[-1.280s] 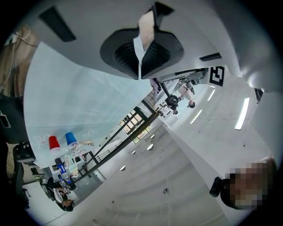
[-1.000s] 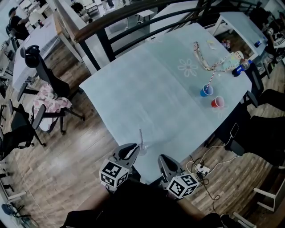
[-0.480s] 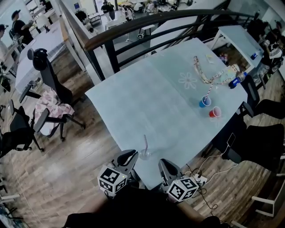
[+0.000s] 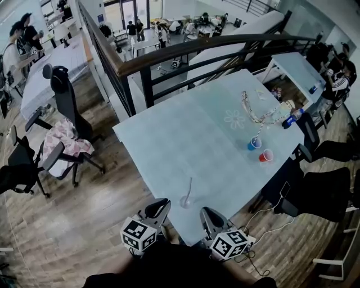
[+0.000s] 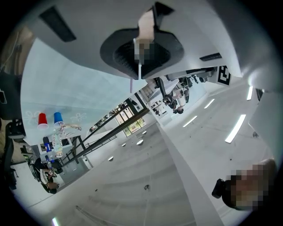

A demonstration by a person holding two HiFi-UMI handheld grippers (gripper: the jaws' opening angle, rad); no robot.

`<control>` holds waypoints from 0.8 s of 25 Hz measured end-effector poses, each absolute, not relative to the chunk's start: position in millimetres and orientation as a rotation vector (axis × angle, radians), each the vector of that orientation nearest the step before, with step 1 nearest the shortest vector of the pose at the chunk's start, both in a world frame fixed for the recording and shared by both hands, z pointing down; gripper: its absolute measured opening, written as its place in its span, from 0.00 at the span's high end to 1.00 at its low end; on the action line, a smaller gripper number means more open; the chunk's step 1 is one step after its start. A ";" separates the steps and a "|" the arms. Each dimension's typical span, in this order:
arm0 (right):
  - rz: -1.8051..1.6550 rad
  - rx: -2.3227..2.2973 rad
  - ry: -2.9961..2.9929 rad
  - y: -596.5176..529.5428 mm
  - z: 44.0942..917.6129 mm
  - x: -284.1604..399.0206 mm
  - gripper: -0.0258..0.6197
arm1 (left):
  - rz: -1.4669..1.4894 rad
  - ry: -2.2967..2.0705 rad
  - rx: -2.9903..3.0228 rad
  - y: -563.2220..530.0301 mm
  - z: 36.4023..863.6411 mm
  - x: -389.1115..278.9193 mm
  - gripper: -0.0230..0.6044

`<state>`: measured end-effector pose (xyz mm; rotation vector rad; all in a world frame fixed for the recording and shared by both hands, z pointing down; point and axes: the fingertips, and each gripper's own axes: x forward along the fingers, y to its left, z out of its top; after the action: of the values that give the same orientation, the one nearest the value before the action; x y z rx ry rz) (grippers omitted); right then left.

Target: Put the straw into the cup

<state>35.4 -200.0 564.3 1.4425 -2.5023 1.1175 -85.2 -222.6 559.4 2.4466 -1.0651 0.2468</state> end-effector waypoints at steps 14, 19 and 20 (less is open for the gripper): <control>1.011 1.438 -2.552 -178.7 539.8 -8.1 0.90 | 0.159 -1.121 2.444 -190.6 538.9 -139.2 0.90; 0.974 1.439 -2.572 -176.8 530.4 -17.4 0.90 | 0.131 -1.137 2.457 -186.7 529.0 -150.9 0.90; 0.967 1.442 -2.573 -176.6 529.0 -18.1 0.90 | 0.125 -1.137 2.461 -186.3 527.0 -152.0 0.90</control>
<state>-18.1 -176.6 529.0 1.4417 -2.5734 0.9671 -152.0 -186.3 527.0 2.4613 -1.1374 0.1249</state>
